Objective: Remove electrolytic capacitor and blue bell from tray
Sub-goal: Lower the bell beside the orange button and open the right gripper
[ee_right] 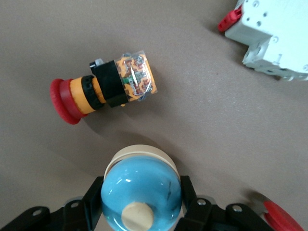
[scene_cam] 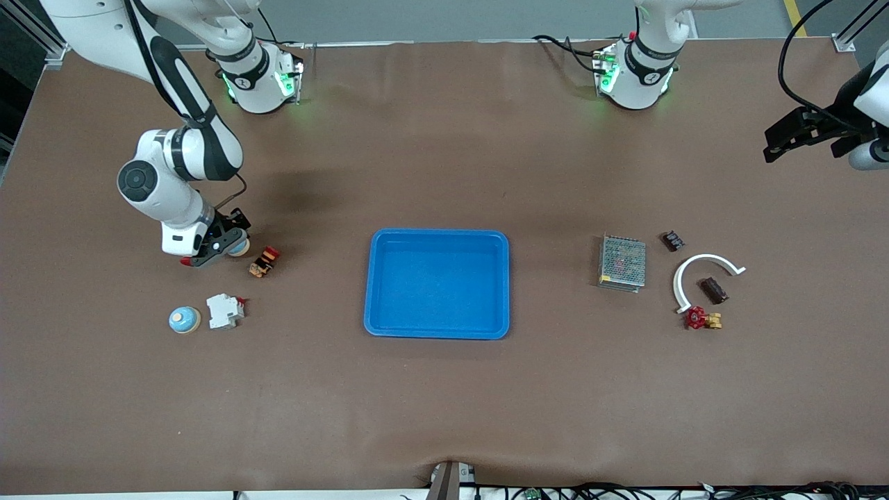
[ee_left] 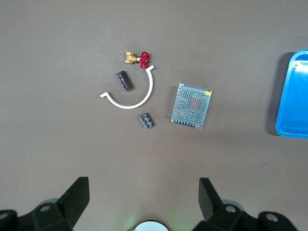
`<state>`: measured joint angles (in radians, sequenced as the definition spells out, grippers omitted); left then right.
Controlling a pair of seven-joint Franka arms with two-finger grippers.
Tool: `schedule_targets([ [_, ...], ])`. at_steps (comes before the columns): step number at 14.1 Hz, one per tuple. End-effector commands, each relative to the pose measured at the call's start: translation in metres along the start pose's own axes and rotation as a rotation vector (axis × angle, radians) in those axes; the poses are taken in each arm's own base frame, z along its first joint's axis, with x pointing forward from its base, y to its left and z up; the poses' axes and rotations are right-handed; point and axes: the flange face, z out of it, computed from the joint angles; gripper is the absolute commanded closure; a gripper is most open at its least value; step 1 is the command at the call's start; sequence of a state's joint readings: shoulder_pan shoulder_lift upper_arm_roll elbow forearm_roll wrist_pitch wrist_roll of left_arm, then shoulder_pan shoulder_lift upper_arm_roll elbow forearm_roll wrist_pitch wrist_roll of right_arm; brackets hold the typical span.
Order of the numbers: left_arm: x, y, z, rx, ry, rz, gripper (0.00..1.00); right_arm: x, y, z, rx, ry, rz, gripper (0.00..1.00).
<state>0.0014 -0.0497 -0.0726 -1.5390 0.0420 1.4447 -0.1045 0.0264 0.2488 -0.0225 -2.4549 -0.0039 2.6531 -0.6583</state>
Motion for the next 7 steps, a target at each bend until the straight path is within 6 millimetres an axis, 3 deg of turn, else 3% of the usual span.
schedule_targets([
  [1, -0.007, -0.002, -0.008, -0.022, 0.005, 0.013, 0.00, -0.003, -0.003, 0.005, -0.013, 0.009, -0.020, 0.64],
  [7, -0.009, -0.001, -0.010, -0.023, 0.008, 0.016, 0.00, -0.004, -0.002, 0.015, -0.014, 0.010, -0.019, 0.62],
])
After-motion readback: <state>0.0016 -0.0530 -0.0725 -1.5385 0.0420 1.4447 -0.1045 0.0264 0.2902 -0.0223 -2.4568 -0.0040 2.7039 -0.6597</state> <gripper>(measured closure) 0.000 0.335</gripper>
